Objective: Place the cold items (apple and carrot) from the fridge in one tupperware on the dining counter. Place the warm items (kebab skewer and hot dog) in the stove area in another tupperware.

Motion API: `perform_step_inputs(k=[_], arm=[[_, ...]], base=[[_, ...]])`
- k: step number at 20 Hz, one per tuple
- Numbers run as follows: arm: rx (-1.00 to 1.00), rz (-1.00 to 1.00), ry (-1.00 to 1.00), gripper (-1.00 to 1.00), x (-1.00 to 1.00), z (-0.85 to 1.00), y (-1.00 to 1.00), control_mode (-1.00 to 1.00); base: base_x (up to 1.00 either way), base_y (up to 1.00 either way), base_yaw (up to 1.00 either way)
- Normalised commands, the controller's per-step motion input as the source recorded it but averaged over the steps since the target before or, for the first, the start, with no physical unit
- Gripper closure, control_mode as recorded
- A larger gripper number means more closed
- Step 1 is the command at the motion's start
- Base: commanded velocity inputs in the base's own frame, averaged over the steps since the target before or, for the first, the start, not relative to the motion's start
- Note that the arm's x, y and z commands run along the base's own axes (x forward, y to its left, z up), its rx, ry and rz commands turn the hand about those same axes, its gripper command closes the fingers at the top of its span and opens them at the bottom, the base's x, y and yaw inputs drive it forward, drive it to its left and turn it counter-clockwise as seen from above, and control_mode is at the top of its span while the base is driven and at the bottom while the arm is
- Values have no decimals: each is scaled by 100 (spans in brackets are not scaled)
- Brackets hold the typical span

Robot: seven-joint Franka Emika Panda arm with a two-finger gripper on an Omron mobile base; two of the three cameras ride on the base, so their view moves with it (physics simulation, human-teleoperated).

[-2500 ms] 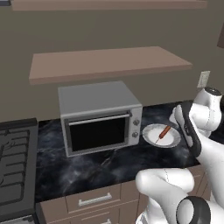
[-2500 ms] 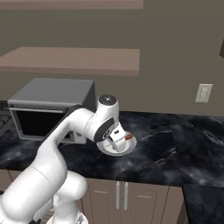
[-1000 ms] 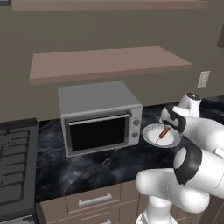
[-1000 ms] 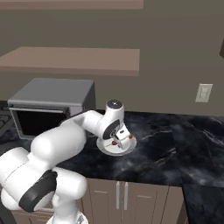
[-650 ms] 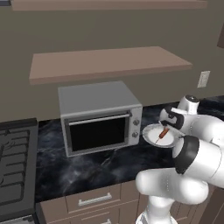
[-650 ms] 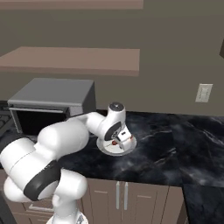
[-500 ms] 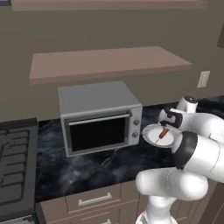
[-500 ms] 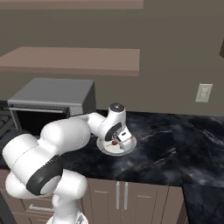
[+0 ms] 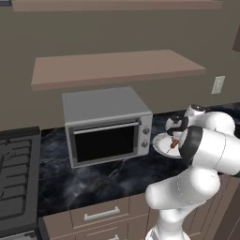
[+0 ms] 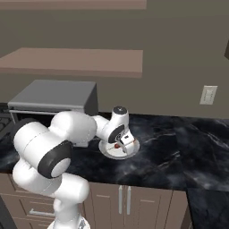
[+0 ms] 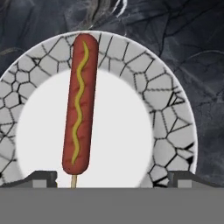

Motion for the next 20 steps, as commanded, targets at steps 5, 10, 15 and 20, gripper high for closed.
perform_step_inputs(k=[5, 10, 15, 20], arm=[[0, -4, 6, -100, 20, -20, 0, -100], [0, -3, 3, -100, 16, -20, 0, -100], [0, -2, 0, -100, 10, -20, 0, -100], [0, -1, 0, 100, 7, -23, 0, -100]], base=[[0, 0, 0], [0, 0, 0], [0, 0, 0], [0, 0, 0]])
